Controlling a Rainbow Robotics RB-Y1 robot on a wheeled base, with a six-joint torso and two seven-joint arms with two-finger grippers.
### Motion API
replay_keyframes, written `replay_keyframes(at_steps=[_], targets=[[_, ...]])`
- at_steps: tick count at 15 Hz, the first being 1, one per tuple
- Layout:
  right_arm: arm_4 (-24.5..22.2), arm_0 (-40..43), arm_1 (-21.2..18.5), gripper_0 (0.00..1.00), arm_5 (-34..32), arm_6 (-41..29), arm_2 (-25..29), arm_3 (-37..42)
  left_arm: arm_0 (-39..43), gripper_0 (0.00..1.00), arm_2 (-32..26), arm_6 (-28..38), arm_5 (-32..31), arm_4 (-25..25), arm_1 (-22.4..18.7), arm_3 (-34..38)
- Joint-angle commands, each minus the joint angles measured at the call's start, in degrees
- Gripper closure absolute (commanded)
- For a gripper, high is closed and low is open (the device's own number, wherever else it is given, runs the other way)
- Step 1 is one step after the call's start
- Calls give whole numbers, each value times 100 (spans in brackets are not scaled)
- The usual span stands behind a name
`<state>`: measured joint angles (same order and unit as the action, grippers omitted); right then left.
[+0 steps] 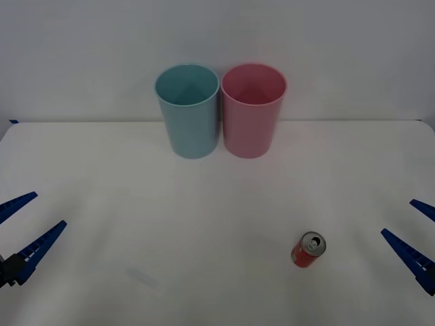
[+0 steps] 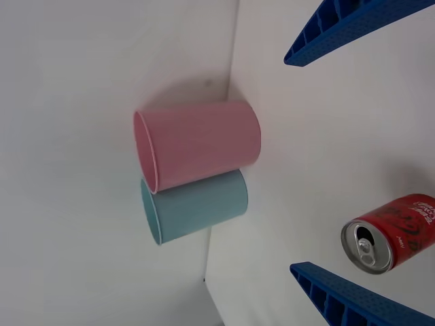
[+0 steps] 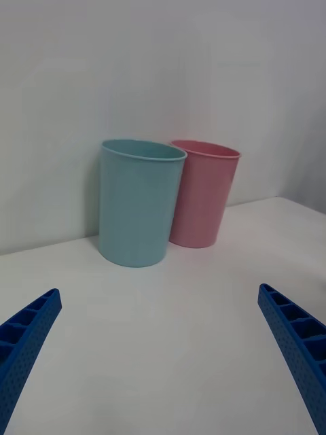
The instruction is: Grasp the object on the table and drop it into the matching bin: aluminum can to the light blue bin, PET bottle to the pink bin.
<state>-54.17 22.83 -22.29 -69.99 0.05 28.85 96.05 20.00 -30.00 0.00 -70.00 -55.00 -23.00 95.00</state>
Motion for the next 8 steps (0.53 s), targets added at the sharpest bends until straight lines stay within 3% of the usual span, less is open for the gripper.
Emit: replay_keyframes(at_steps=[1,8], targets=[[47,108,-100,0,-58,47,-81,1,0,0,0,0,0,0,0,0],[65,503,-346,0,-234,504,-283,1,0,0,0,0,0,0,0,0]])
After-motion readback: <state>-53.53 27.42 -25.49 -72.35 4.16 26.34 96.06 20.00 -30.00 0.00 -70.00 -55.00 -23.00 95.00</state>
